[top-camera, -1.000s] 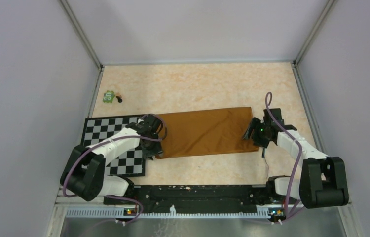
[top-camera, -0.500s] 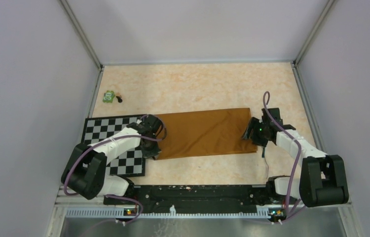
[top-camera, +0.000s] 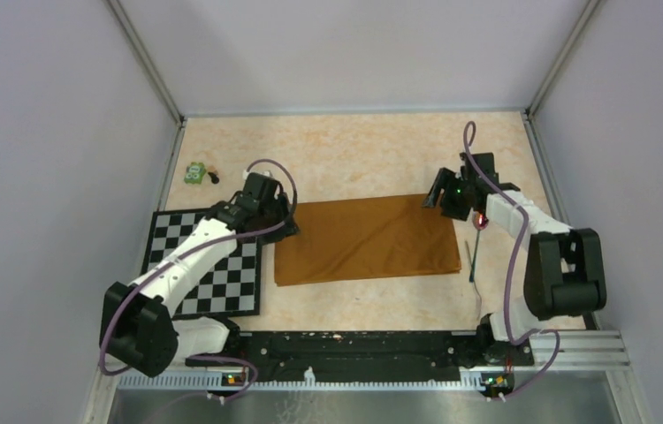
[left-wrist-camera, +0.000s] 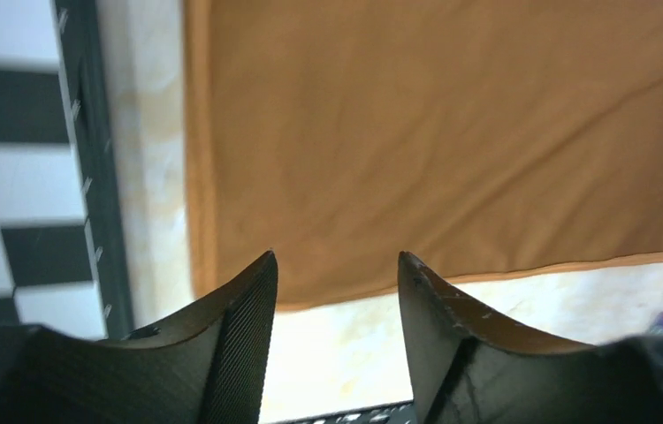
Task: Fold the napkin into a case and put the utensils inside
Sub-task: Smooth out the rectangle-folded napkin at the center of the board.
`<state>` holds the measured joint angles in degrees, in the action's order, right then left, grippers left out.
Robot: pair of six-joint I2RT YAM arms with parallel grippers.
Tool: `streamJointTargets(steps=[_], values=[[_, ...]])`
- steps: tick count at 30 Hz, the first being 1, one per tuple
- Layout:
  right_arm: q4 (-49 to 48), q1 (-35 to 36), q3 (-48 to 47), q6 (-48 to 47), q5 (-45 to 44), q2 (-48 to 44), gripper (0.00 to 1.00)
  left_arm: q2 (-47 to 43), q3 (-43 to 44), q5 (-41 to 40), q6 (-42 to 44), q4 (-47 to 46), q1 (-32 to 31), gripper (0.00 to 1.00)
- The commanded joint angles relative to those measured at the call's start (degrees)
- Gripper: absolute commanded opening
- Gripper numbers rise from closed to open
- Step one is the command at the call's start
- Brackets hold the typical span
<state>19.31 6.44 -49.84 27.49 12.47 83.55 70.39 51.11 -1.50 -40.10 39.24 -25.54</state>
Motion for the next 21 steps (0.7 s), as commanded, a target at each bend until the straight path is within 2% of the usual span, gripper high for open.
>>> streamJointTargets(steps=[1,3,8,13,15,18,21], values=[[-6.16,-1.4,-8.43,1.38,4.13,8.86,0.62,6.45,4.93,7.25,1.8,-15.77,4.77,0.52],[-6.15,-2.03,-11.35,1.17,5.17,12.87,0.57,12.06,7.85,9.87,0.93,-18.74,7.44,0.42],[-7.45,-3.45,-14.89,1.54,6.32,18.4,0.52,24.83,12.75,12.57,0.24,-23.87,12.57,0.34],[-9.74,-5.11,-15.1,1.43,3.87,22.47,0.52,35.18,14.18,9.92,0.54,-27.06,15.5,0.3],[-8.86,-6.02,-15.96,0.82,2.29,24.24,0.51,38.49,15.63,6.17,1.6,-25.58,16.3,0.28],[-7.73,-6.19,-16.34,-1.09,-0.47,25.54,0.51,43.04,18.2,5.74,3.09,-23.2,17.3,0.28],[-6.55,-6.14,-16.27,-2.34,-2.32,24.18,0.52,43.5,19.58,5.45,4.85,-21.78,17.07,0.29]])
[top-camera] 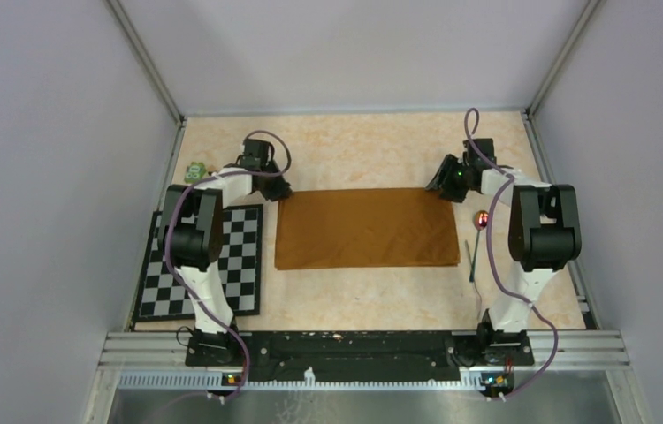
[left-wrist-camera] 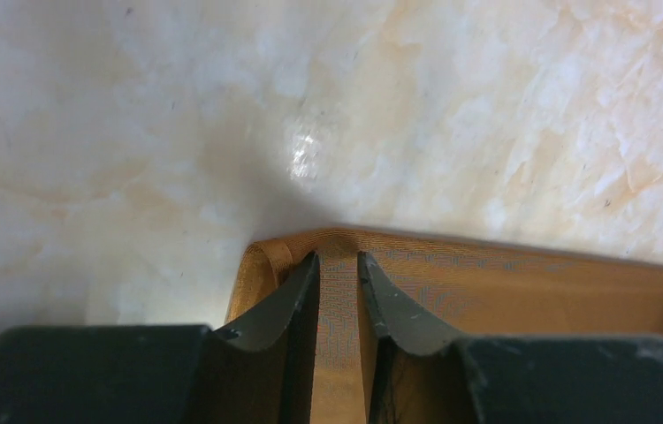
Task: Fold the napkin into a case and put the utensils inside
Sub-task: Smooth out the rectangle-folded napkin at the center of the board, then pick up the rectangle-folded napkin from the center of the board.
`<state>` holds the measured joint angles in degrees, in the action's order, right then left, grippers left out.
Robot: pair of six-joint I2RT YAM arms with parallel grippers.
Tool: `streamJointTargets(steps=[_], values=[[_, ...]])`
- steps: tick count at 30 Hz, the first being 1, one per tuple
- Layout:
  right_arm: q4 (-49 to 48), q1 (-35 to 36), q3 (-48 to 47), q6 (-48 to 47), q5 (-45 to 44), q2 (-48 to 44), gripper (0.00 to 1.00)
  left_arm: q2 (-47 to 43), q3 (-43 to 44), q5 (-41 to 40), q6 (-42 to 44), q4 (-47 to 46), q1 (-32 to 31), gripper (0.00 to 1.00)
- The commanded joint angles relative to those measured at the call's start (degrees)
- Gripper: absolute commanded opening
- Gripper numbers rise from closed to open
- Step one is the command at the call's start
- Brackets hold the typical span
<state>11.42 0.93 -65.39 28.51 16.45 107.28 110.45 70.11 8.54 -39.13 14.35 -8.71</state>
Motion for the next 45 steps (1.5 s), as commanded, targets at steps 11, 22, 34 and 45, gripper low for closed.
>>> streamJointTargets(steps=[11,22,34,45], values=[[8.72,1.74,0.99,-5.14,-2.07,-10.86,0.63,-10.42,1.7,5.22,11.22,10.87,-1.57,0.73],[20.26,5.62,6.74,-11.63,-12.65,-17.18,0.71,-26.84,-16.11,11.49,13.85,9.94,-6.98,0.84],[26.0,6.96,0.18,-16.6,-14.23,-8.87,0.71,-34.66,-15.15,18.24,17.78,15.14,-7.81,0.86],[25.02,10.16,2.5,-15.14,-18.99,-6.77,0.63,-36.62,-17.76,19.38,17.69,13.78,-7.8,0.87]])
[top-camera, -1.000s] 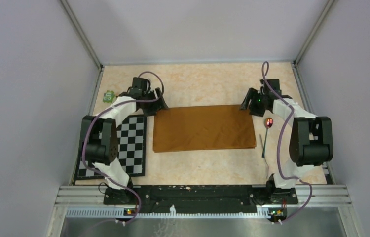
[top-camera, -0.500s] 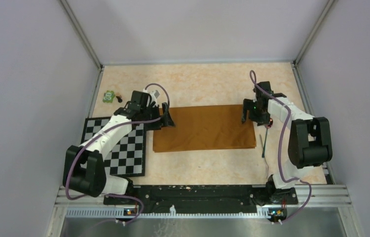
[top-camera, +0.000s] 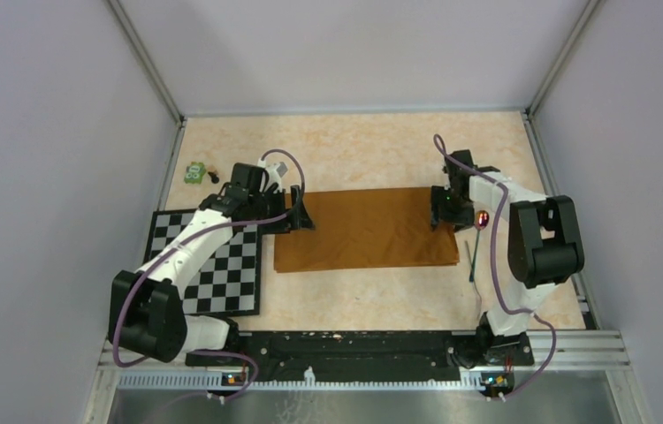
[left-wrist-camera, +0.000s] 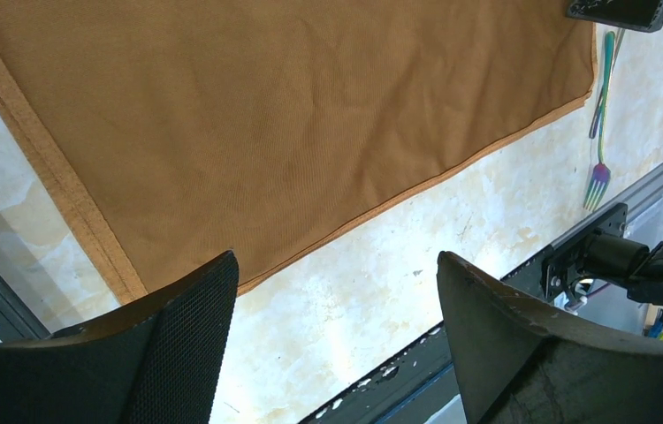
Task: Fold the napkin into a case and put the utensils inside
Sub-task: Pick up the rectangle-folded napkin from the center of the board.
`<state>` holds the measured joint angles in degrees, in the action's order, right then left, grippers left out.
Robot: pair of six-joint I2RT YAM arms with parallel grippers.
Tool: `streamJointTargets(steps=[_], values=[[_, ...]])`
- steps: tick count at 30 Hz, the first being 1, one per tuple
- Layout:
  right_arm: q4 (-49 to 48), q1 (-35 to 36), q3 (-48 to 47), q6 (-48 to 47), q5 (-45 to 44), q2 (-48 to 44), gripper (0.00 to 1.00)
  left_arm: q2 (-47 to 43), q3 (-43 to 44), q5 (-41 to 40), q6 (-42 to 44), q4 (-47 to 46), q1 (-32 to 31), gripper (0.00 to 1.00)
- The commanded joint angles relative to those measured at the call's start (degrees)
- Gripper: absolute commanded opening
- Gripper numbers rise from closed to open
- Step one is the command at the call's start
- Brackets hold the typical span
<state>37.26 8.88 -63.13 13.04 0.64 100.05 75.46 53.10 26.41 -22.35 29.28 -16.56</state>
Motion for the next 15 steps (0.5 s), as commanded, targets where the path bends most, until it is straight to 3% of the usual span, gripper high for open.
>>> streamJointTargets(steps=[1,8,11,15], values=[[-1.48,2.72,0.85,0.87,-3.91,0.49,0.62,-1.61,-0.76,1.54,0.9,-1.15,0.04,0.87],[-7.0,3.33,5.19,2.65,-4.66,0.28,0.49,-2.62,1.01,0.53,1.44,0.55,0.06,0.87],[-8.4,3.25,6.01,2.79,-4.42,0.76,0.38,-3.43,1.73,-0.18,1.84,1.52,0.03,0.87],[-9.95,3.3,6.54,2.28,-4.73,-0.61,0.14,-3.98,1.87,-0.48,2.16,2.14,0.03,0.88]])
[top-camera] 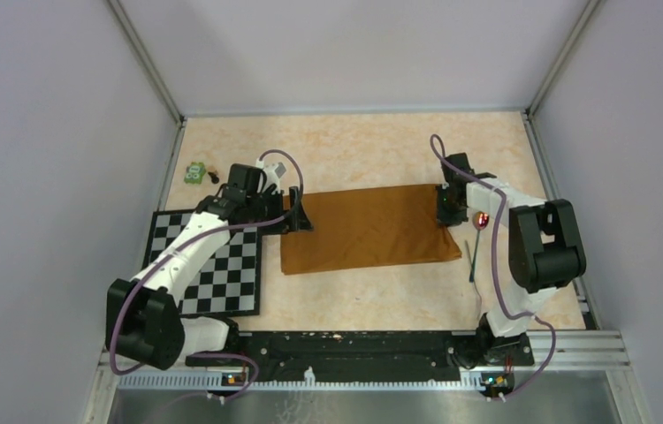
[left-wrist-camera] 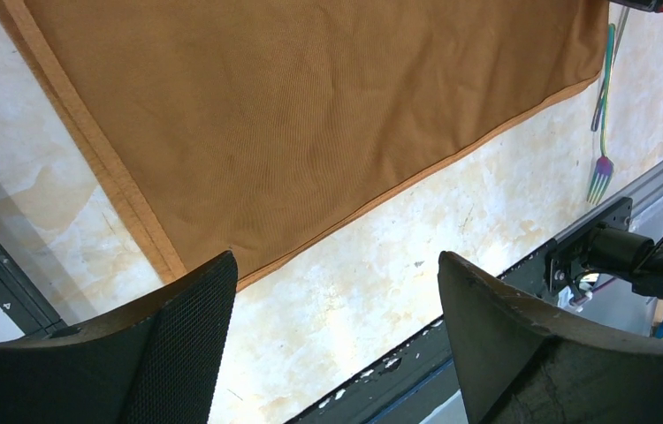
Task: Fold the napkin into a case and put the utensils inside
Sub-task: Pick up the rectangle-folded napkin from the center of the board.
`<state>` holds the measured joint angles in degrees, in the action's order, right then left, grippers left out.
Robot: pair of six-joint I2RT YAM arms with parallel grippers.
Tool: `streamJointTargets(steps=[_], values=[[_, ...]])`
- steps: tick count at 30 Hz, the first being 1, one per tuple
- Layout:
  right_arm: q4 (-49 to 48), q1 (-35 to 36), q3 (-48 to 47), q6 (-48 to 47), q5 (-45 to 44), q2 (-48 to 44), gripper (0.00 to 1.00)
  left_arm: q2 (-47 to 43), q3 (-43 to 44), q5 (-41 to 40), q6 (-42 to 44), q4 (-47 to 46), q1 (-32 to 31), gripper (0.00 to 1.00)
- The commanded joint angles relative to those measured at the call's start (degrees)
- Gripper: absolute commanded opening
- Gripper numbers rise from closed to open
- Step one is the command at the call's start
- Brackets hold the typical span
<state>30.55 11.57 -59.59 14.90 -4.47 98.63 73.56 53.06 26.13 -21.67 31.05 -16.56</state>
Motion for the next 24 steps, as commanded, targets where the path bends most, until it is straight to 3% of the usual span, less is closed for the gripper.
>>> streamJointTargets(steps=[1,2,9,20,24], values=[[-3.49,0.56,2.78,-0.14,0.41,0.45,0.07,-2.09,1.95,0.01,1.46,0.41,0.03,0.88],[-3.44,0.59,2.47,-0.82,0.1,0.02,0.0,-2.1,1.88,0.05,1.46,0.45,0.03,0.88],[0.87,1.09,-2.42,-3.18,-3.6,-5.82,0.0,-1.65,1.79,0.18,1.41,0.38,0.04,0.88],[8.35,1.58,-6.95,-6.33,-21.46,-6.38,0.0,-1.21,0.51,1.51,1.47,0.18,0.03,0.88],[7.15,2.22,-8.44,-8.33,-20.92,-7.08,0.0,-3.52,-1.46,-0.44,1.57,0.08,0.15,0.89]])
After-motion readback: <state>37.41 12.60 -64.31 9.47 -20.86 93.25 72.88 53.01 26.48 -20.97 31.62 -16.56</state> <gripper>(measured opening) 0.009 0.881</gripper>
